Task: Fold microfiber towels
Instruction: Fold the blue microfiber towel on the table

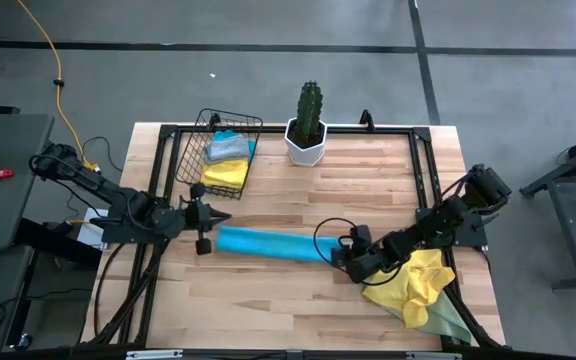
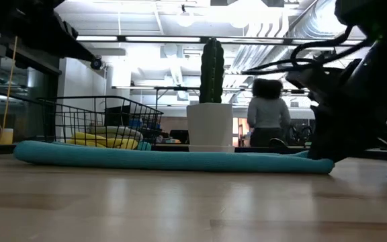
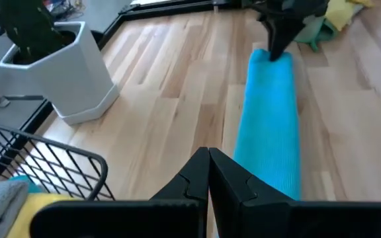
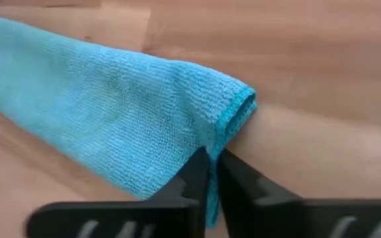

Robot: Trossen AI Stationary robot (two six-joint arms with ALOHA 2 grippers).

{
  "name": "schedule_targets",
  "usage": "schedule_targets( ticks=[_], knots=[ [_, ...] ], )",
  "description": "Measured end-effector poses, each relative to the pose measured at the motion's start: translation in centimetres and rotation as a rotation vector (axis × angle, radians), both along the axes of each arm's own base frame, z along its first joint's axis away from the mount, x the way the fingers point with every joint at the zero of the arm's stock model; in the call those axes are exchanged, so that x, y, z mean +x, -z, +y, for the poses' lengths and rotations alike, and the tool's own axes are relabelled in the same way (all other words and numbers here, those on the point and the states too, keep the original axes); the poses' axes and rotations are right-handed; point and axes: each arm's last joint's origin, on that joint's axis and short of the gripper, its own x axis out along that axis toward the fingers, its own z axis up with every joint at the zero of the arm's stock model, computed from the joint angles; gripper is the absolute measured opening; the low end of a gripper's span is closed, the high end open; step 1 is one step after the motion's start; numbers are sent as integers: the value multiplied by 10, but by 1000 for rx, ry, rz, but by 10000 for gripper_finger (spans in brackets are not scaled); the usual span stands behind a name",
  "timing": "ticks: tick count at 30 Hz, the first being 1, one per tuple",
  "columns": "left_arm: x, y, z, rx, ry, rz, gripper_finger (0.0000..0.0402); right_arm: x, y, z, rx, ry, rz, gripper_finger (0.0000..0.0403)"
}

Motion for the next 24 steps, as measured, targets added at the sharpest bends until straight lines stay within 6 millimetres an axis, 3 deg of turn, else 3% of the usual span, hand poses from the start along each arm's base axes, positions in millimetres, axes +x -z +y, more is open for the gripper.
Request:
schedule_targets(
  ticks=[2, 5, 10, 16, 20, 24],
  knots=[
    [3, 1, -1, 6, 1, 5, 0, -3, 0, -2, -58, -29, 32, 9],
    [8, 1, -1, -10, 4, -20, 0, -9, -3, -6, -114, -56, 88, 9],
    [32, 10, -3, -74, 89, -18, 0, -22, -12, -11, -176, -76, 154, 3],
    [63, 45, 1, -164, 85, 226, 0, -28, -16, -8, -183, -99, 170, 2],
    [61, 74, -1, -193, -10, 456, 0, -28, -16, -8, -184, -114, 179, 1],
    [59, 90, -2, -171, -88, 524, 0, -28, -18, -7, -165, -149, 188, 1]
  ],
)
